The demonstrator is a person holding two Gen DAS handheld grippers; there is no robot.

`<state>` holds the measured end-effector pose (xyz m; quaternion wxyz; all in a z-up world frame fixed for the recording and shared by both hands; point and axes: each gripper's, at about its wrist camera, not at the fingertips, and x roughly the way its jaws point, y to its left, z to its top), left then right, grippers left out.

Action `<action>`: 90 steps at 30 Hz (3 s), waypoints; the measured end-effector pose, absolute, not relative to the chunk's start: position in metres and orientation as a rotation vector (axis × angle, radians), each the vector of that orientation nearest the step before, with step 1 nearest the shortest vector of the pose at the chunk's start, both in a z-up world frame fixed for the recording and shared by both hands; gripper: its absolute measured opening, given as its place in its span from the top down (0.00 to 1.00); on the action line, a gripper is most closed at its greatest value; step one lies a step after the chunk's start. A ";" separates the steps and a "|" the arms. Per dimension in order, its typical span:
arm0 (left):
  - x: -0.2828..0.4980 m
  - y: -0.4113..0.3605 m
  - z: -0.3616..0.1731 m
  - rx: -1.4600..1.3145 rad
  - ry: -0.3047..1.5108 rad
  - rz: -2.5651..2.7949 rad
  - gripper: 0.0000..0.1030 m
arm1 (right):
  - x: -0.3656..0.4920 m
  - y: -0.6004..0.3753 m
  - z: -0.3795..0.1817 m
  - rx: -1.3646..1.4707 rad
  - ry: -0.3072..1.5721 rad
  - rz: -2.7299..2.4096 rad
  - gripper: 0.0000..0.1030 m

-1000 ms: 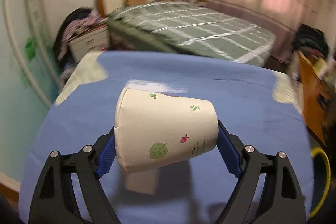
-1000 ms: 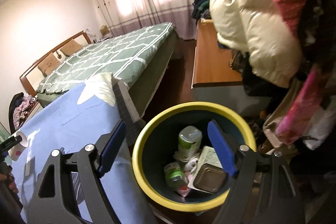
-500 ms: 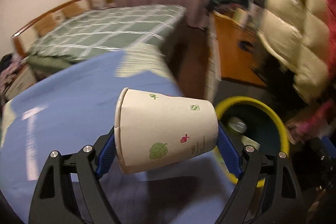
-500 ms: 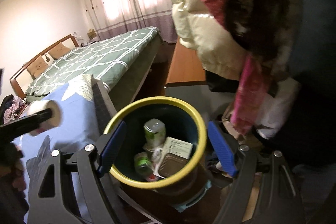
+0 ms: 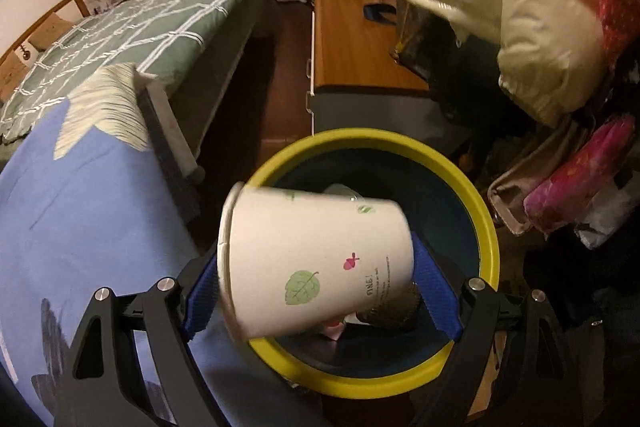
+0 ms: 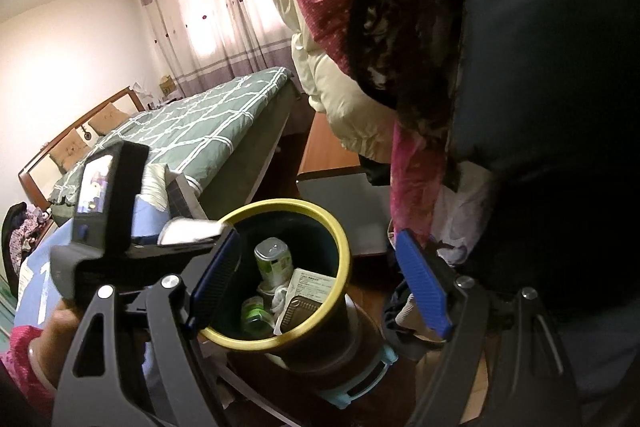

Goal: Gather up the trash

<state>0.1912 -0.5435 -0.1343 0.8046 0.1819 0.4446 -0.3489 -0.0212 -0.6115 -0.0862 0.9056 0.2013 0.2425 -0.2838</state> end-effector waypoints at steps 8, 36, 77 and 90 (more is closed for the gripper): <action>0.191 -0.503 -0.115 0.333 0.897 -0.751 0.05 | -0.027 -0.596 -0.072 0.407 0.471 -0.551 0.26; 0.028 -0.011 0.009 -0.060 0.458 -0.099 0.05 | -0.002 -0.403 -0.011 0.145 0.431 -0.172 0.19; 0.016 -0.020 0.003 -0.051 0.488 -0.081 0.05 | -0.011 -0.388 -0.008 0.141 0.429 -0.133 0.17; 0.020 -0.021 -0.001 -0.045 0.496 -0.087 0.05 | -0.008 -0.389 -0.010 0.150 0.432 -0.124 0.17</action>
